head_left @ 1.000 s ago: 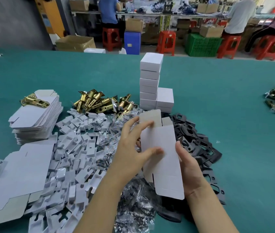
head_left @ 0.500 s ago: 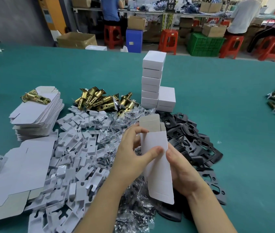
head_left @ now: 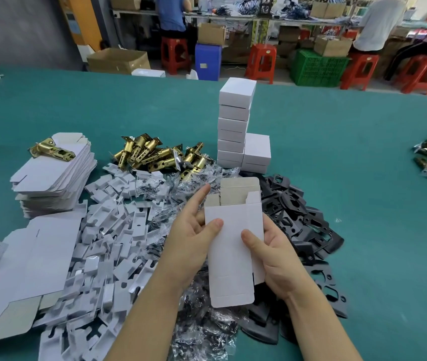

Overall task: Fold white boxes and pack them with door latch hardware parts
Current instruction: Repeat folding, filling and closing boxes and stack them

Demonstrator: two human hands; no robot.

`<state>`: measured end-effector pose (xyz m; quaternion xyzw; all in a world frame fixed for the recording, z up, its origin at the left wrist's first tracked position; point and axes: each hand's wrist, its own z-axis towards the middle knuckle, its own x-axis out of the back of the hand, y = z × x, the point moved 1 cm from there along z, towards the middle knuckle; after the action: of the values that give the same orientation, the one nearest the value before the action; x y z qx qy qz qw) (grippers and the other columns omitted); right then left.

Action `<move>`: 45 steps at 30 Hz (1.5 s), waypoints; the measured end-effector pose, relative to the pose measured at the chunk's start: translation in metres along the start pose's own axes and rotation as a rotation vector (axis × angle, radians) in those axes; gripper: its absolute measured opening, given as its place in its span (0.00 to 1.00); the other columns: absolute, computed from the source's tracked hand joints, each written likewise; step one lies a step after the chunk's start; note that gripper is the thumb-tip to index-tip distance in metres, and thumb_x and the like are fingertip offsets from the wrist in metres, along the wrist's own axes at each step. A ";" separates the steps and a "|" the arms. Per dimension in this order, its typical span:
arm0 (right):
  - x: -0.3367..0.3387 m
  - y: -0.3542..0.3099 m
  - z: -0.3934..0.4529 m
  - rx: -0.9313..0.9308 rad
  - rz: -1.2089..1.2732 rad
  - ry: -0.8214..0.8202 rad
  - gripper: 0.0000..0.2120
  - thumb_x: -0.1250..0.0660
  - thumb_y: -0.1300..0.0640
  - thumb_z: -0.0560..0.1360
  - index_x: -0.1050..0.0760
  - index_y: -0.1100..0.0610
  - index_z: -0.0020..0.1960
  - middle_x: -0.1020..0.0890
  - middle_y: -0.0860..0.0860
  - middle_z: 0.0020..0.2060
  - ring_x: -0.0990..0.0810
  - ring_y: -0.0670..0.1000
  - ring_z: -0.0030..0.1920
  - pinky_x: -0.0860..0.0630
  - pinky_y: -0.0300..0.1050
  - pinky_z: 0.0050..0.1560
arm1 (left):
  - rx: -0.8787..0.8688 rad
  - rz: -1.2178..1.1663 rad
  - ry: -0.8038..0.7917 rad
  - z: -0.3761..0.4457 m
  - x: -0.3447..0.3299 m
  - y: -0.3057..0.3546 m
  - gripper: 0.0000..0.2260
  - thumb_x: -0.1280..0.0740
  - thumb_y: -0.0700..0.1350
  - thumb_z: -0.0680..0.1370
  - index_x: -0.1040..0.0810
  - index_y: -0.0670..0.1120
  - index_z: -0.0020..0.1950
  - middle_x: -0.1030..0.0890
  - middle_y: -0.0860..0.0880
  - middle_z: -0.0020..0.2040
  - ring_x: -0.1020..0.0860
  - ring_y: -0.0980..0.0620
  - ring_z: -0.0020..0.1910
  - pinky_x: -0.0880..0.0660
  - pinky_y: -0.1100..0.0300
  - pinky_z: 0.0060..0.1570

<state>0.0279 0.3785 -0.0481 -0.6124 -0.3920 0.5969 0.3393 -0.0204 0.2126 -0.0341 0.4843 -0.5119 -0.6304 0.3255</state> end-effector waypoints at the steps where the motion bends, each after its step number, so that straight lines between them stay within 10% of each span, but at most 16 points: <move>1: 0.000 0.001 0.000 0.002 -0.010 0.009 0.22 0.26 0.54 0.75 0.22 0.48 0.68 0.18 0.60 0.64 0.17 0.62 0.62 0.18 0.55 0.56 | 0.005 0.002 0.002 0.000 0.000 -0.001 0.30 0.34 0.33 0.81 0.33 0.59 0.77 0.15 0.47 0.59 0.16 0.47 0.57 0.17 0.54 0.46; 11: 0.002 0.007 0.002 -0.062 0.004 0.030 0.25 0.32 0.47 0.74 0.22 0.51 0.69 0.20 0.64 0.64 0.23 0.73 0.65 0.26 0.73 0.63 | 0.023 0.125 -0.004 0.002 0.006 0.008 0.25 0.27 0.45 0.76 0.28 0.56 0.72 0.14 0.52 0.56 0.15 0.53 0.53 0.19 0.63 0.43; 17: -0.001 -0.003 -0.001 0.085 -0.157 0.088 0.24 0.28 0.48 0.75 0.28 0.35 0.69 0.15 0.54 0.59 0.15 0.58 0.57 0.17 0.50 0.51 | 0.048 0.120 -0.021 0.004 0.014 0.011 0.27 0.26 0.44 0.74 0.28 0.55 0.71 0.14 0.49 0.56 0.14 0.50 0.50 0.20 0.60 0.40; 38: 0.001 -0.007 -0.002 0.087 -0.232 0.135 0.13 0.27 0.53 0.75 0.19 0.43 0.58 0.13 0.53 0.49 0.14 0.52 0.48 0.18 0.44 0.40 | 0.004 0.185 -0.026 0.004 0.017 0.008 0.16 0.29 0.39 0.79 0.19 0.58 0.61 0.14 0.50 0.55 0.15 0.50 0.49 0.20 0.59 0.35; 45: 0.001 -0.006 -0.002 0.060 -0.230 0.147 0.11 0.29 0.51 0.75 0.17 0.46 0.57 0.14 0.51 0.47 0.15 0.50 0.45 0.20 0.41 0.35 | 0.024 0.280 -0.049 0.003 0.019 0.006 0.07 0.31 0.43 0.80 0.14 0.53 0.51 0.16 0.45 0.41 0.22 0.48 0.32 0.23 0.59 0.32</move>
<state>0.0297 0.3822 -0.0433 -0.5951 -0.4154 0.5189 0.4516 -0.0297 0.1947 -0.0335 0.3965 -0.5896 -0.5844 0.3920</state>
